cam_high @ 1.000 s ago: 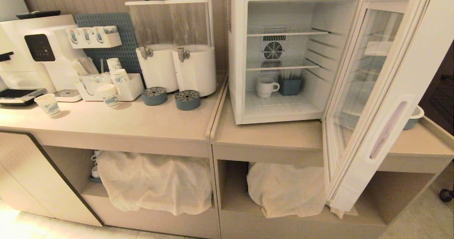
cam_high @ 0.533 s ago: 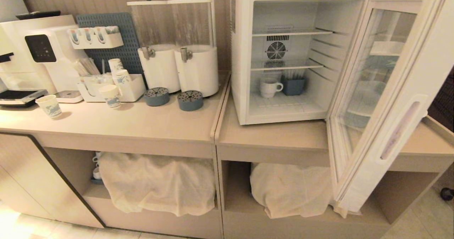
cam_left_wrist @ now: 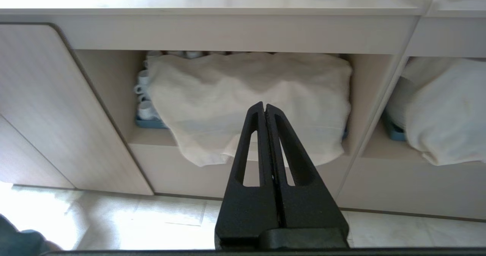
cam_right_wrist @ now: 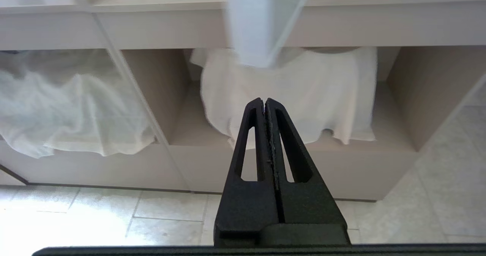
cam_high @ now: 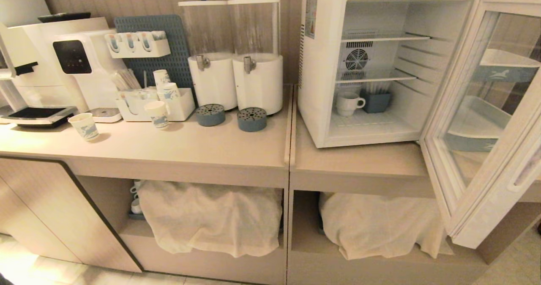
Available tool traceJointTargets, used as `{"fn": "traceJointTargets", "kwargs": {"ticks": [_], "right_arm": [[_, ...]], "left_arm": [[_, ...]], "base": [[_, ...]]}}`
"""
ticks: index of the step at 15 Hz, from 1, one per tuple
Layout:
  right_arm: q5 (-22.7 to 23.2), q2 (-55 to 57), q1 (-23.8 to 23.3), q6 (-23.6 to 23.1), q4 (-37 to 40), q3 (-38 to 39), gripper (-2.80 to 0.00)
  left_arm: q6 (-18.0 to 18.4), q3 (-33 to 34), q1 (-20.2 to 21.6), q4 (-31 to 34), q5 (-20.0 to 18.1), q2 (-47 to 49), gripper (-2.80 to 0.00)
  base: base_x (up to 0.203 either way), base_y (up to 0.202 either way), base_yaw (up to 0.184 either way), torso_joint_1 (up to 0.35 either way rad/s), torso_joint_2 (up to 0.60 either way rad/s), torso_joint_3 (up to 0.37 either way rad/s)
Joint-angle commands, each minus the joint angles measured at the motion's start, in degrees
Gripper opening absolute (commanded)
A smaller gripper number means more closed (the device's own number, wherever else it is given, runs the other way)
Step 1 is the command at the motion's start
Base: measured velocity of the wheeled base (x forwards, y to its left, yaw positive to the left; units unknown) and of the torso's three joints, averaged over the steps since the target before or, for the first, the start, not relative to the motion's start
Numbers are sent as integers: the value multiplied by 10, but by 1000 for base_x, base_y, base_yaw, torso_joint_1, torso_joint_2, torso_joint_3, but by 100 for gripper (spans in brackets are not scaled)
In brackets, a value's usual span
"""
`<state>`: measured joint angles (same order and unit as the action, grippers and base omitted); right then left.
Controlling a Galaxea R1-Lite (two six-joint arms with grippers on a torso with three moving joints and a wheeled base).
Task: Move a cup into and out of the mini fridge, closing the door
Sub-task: Take the ceramic cup out of the freezer
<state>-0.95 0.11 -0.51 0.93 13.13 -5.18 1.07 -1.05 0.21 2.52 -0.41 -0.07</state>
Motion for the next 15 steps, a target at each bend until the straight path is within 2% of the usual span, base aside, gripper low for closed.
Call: {"fn": "traceJointTargets", "kwargs": {"ticks": [1,7,15], "right_arm": [[0,1,0,0,1,0,-280],[0,1,0,0,1,0,-280],[-1,1,0,0,1,0,-280]], "left_arm": [[0,0,0,0,0,1,-280],[-2,0,0,0,0,1,-280],[-2,0,0,0,1,1,-280]], "base": [[0,192,-3,0,4,2],[0,175,1,4,3,3],[0,10,0,0,0,0]]}}
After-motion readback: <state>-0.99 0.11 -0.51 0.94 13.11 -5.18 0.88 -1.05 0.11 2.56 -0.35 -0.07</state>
